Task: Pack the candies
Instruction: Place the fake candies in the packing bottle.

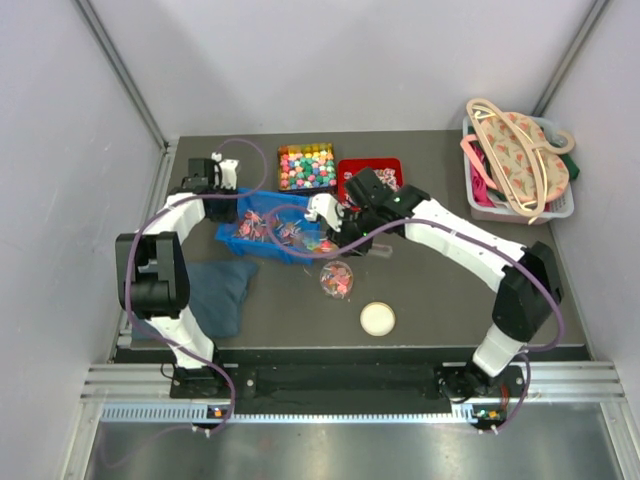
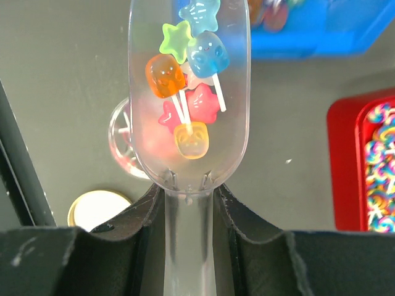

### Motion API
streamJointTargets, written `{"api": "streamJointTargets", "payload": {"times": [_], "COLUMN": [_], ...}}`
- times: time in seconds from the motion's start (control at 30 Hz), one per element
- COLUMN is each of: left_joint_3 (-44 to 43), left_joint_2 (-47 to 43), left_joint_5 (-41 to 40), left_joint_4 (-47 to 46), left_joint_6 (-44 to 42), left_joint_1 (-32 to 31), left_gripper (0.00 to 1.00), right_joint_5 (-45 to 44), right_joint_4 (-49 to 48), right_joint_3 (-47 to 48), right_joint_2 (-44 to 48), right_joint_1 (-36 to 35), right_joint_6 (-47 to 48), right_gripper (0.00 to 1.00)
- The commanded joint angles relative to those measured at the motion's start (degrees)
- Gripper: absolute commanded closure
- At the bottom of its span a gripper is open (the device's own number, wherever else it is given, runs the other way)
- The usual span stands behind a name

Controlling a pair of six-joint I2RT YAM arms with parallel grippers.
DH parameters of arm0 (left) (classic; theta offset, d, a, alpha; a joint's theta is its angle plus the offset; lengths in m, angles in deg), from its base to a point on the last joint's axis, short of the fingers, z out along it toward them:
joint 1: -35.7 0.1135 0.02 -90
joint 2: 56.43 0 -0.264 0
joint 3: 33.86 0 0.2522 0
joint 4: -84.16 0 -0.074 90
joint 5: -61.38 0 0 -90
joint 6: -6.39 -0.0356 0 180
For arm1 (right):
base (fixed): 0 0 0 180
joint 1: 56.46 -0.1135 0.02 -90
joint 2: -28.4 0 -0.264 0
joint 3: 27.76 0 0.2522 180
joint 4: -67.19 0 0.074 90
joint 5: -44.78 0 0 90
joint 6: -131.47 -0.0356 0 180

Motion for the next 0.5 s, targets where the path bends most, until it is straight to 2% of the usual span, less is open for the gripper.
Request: {"api": "streamJointTargets", "payload": {"times": [0.0,0.17,0.47], "left_joint_3": [-1.53,-2.75,-3.2], "left_joint_2": [1.89,1.8,2.5], "left_joint_5": [-0.79,-0.7,-0.08], "left_joint_4": [-2.57,-1.95,-1.6], "left_joint_6": [-1.72,-2.69,-3.22], "left_joint_1": [2.13,3.62,4.85], "left_gripper": [1.0,1.0,1.0], "right_joint_5": [-1.12,-5.25,-10.61], "right_joint_4": [-1.16,0.07,4.38], "right_joint_3": [-4.23,-9.94,-13.29], "right_joint_2": [5.58,9.27,11.56], "right_joint_1": [0.42,0.33,0.42], "right_joint_6": [2.0,4.63,8.41], "right_gripper": [1.0,1.0,1.0]}}
